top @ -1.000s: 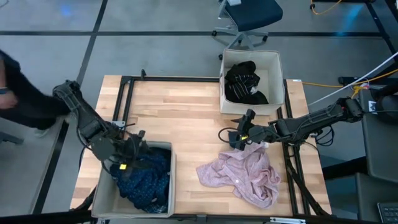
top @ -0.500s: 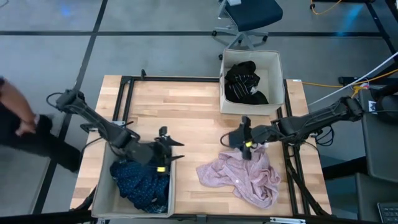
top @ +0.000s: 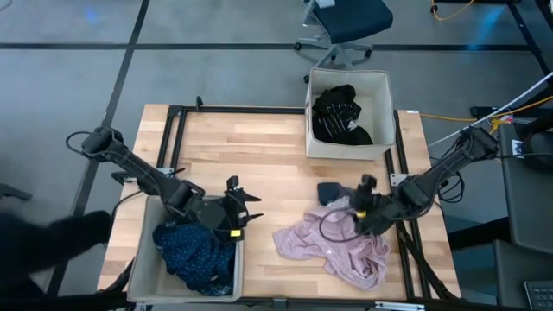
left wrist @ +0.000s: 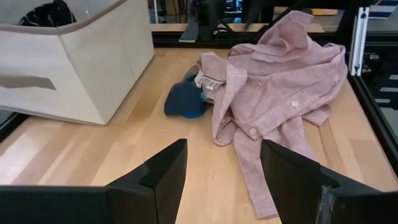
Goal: Sort clothes
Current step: Put the gray sock into the bottom laundry organizer
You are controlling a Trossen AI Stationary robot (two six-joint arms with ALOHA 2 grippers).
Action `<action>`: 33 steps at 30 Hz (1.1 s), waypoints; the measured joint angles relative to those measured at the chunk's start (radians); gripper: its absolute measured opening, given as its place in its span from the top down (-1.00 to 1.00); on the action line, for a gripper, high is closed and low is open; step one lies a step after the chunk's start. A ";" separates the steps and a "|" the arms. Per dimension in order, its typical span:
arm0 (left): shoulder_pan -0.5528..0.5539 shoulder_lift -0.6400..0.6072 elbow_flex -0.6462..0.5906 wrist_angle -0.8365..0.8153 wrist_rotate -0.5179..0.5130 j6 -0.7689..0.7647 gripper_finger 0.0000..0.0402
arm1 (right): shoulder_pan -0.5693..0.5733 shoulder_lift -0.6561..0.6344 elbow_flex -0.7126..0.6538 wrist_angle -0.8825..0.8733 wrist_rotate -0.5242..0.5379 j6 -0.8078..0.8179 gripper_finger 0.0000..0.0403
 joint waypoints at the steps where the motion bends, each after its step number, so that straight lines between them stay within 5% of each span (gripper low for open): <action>1: 0.004 0.000 0.000 0.001 0.000 0.000 0.03 | 0.004 0.002 -0.011 -0.024 0.079 0.035 -0.21; 4: 0.013 0.000 0.000 0.002 0.000 -0.003 0.03 | -0.034 0.009 -0.058 -0.011 0.239 0.097 -0.21; 7: 0.013 0.000 -0.009 0.004 0.000 -0.018 0.03 | -0.116 0.024 -0.118 0.074 0.238 0.065 -0.21; 15: 0.009 -0.001 -0.037 0.001 -0.001 -0.058 0.03 | -0.130 0.106 -0.256 0.281 -0.196 -0.063 -0.21; 19: 0.006 -0.002 -0.041 -0.001 -0.001 -0.067 0.03 | -0.093 0.116 -0.250 0.236 -0.297 0.002 -0.21; 29: 0.004 -0.002 -0.042 -0.002 -0.001 -0.060 0.03 | -0.162 0.110 -0.137 0.251 0.086 -0.144 -0.21; 33: 0.004 -0.002 -0.042 -0.003 -0.001 -0.065 0.03 | -0.241 0.147 -0.150 0.258 0.044 -0.188 -0.21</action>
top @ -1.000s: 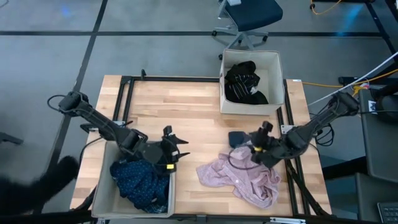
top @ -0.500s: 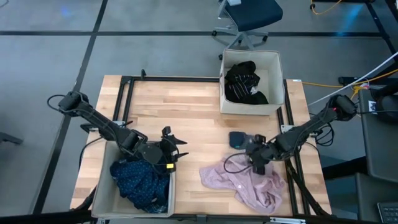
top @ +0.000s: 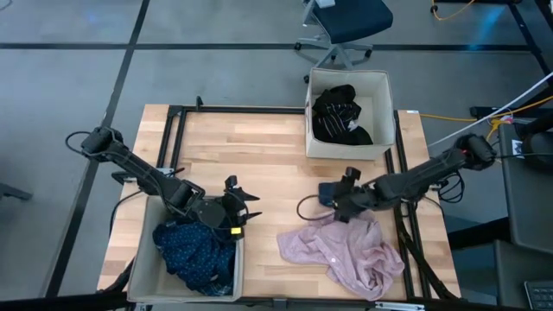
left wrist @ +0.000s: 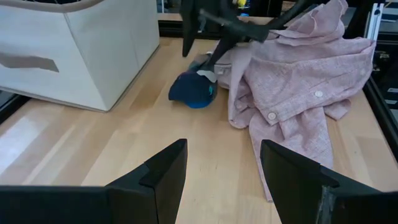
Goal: Sort clothes
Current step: Put the gray sock into the bottom laundry organizer
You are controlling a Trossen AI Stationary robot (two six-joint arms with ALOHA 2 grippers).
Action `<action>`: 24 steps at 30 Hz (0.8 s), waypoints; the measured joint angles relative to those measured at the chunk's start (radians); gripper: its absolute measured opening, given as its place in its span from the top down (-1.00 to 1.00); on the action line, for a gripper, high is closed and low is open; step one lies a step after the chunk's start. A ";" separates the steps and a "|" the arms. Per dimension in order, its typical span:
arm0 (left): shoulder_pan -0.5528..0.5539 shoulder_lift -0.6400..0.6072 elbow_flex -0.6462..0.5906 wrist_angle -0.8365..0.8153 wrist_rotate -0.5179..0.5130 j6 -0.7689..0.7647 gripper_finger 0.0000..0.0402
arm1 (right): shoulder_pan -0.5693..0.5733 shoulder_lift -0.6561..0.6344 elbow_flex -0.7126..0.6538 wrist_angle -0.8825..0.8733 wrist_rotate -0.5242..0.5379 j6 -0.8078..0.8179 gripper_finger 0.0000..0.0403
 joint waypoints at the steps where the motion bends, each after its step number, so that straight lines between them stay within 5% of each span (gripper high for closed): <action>1: 0.000 0.000 0.000 0.000 0.000 0.000 0.03 | -0.017 0.012 -0.011 0.005 -0.027 -0.007 -0.21; 13: 0.000 0.001 -0.001 0.001 0.000 0.000 0.03 | -0.162 0.183 -0.101 0.238 -0.167 -0.136 -0.11; 22: 0.001 0.002 -0.001 0.006 0.000 0.002 0.03 | -0.196 0.228 -0.085 0.245 -0.106 -0.215 0.87; 24: 0.003 0.002 -0.002 0.012 0.000 0.007 0.03 | -0.183 0.204 -0.059 0.234 -0.072 -0.246 0.92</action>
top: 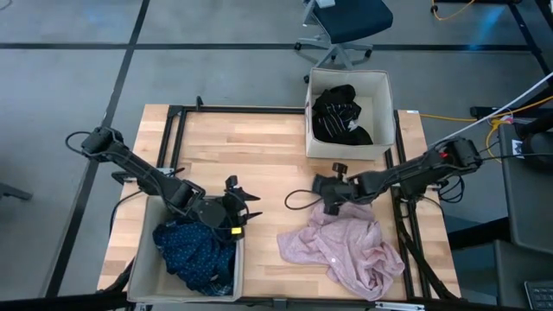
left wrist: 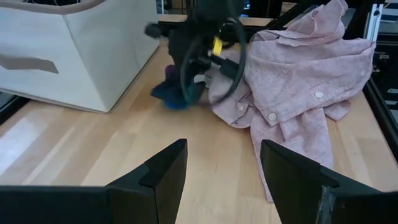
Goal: Sort clothes
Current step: Put the gray sock into the bottom laundry organizer
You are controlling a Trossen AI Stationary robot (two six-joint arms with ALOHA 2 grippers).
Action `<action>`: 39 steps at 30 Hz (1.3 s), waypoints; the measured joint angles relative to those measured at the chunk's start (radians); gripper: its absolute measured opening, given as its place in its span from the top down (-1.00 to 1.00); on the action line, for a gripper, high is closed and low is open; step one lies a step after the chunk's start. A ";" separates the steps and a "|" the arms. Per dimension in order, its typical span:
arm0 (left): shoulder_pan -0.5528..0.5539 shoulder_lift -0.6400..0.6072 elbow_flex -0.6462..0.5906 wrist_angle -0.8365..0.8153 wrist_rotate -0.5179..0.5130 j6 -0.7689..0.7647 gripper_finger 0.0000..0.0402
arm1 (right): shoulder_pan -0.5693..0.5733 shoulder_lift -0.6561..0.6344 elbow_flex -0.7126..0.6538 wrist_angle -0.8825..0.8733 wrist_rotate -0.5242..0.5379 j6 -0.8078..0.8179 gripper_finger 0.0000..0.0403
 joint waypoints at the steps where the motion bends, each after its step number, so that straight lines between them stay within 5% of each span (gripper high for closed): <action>1: 0.002 0.001 0.000 0.007 0.001 0.000 0.03 | 0.002 -0.016 0.019 0.004 0.019 -0.019 0.89; 8: 0.032 0.002 -0.002 0.033 0.004 0.026 0.03 | 0.027 -0.087 0.134 0.141 0.057 -0.167 0.86; 19: 0.080 0.002 -0.002 0.042 0.002 0.023 0.03 | 0.038 -0.056 0.143 0.636 -0.082 -0.409 0.87; 39: 0.095 0.002 -0.001 0.157 0.006 0.027 0.03 | 0.032 -0.008 0.142 0.841 -0.156 -0.441 0.88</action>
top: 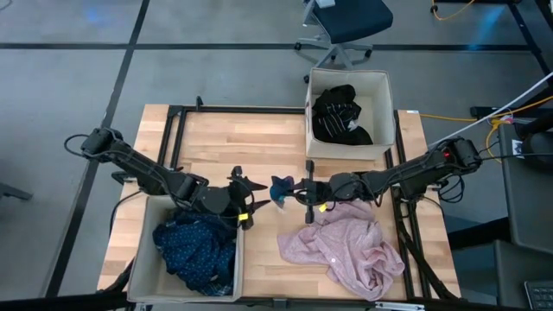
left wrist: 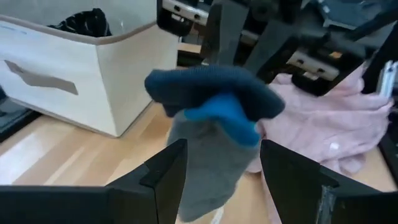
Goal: Sort clothes
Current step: Put the gray sock into the bottom laundry organizer
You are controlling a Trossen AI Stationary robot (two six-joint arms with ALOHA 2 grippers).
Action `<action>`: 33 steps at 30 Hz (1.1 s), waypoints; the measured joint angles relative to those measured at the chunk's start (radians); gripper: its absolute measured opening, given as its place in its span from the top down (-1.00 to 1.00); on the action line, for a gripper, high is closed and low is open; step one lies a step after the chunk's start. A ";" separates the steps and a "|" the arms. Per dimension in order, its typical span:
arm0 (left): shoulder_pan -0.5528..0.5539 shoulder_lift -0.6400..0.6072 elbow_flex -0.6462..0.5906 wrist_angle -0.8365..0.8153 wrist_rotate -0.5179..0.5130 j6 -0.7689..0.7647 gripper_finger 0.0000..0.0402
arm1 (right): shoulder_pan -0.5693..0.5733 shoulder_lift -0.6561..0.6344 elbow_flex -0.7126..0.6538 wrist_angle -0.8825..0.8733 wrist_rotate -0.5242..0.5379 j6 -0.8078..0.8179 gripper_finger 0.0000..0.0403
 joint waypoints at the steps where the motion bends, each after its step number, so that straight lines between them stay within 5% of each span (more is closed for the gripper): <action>1: 0.000 0.000 0.000 0.009 0.009 -0.004 0.03 | 0.000 0.000 0.000 -0.001 0.002 -0.001 0.88; 17: 0.054 0.008 0.001 0.054 0.065 -0.074 0.06 | 0.000 0.054 0.000 0.104 -0.008 -0.024 0.88; 29: 0.053 0.009 0.001 0.051 0.066 0.024 0.92 | 0.000 0.055 0.000 0.117 -0.015 -0.027 0.88; 33: 0.047 0.008 0.001 0.047 0.065 0.028 0.95 | 0.000 0.055 0.000 0.117 -0.011 -0.027 0.88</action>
